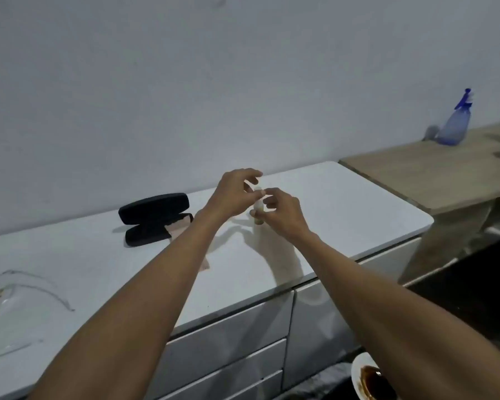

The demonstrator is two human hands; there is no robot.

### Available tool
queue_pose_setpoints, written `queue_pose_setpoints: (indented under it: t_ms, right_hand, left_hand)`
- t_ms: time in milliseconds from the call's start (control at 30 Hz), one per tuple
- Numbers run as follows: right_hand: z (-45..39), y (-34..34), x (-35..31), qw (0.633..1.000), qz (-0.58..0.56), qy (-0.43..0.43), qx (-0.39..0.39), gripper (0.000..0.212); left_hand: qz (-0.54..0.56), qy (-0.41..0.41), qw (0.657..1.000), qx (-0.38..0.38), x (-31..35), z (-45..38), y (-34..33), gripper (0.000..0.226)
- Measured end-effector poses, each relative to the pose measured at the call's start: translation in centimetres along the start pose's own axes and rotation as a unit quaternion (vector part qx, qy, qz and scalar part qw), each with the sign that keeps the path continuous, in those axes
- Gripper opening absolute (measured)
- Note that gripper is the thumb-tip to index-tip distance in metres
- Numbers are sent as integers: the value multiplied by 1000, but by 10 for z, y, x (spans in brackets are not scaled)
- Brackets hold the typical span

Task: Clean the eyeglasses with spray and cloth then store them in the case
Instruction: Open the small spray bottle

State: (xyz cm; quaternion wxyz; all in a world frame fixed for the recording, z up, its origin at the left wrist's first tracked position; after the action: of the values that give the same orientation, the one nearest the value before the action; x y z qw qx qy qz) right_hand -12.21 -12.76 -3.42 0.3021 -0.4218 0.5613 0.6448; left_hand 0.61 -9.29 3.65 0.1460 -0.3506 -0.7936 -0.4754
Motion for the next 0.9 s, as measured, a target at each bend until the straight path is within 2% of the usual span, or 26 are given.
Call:
queue_pose_setpoints:
  t_ms: [100, 200, 367, 500, 567, 900]
  right_hand:
    - [-4, -1, -3, 999, -26, 14, 19, 45]
    - [-3, -2, 0, 999, -35, 12, 39, 24]
    - [-1, -9, 6, 998, -52, -1, 31, 15]
    - [-1, -9, 6, 999, -28, 0, 42, 17]
    - [1, -9, 5, 999, -19, 2, 50, 17]
    - [7, -12, 5, 997, -11, 4, 81, 20]
  left_hand:
    - [8, -2, 999, 33, -3, 0, 2, 20]
    - [17, 13, 998, 51, -8, 4, -1, 17]
    - [49, 35, 995, 75, -15, 6, -1, 19]
    - [73, 41, 983, 161, -11, 8, 17, 19]
    - [83, 51, 980, 176, -16, 10, 22, 21]
    - [16, 134, 989, 65, -61, 52, -15, 17]
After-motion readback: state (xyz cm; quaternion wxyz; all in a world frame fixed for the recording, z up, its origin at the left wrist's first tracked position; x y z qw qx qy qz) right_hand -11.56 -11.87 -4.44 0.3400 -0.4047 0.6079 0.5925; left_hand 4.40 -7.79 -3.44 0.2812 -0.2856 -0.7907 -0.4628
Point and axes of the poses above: each hand's wrist, its own z-axis away from the middle knuckle, its own y-axis out of the back of the hand, x = y × z, the point moved 10 cm from there along -z, towards the middle knuckle, and after that the axes turned 13 degrees about -y, right-handed, at the moved point
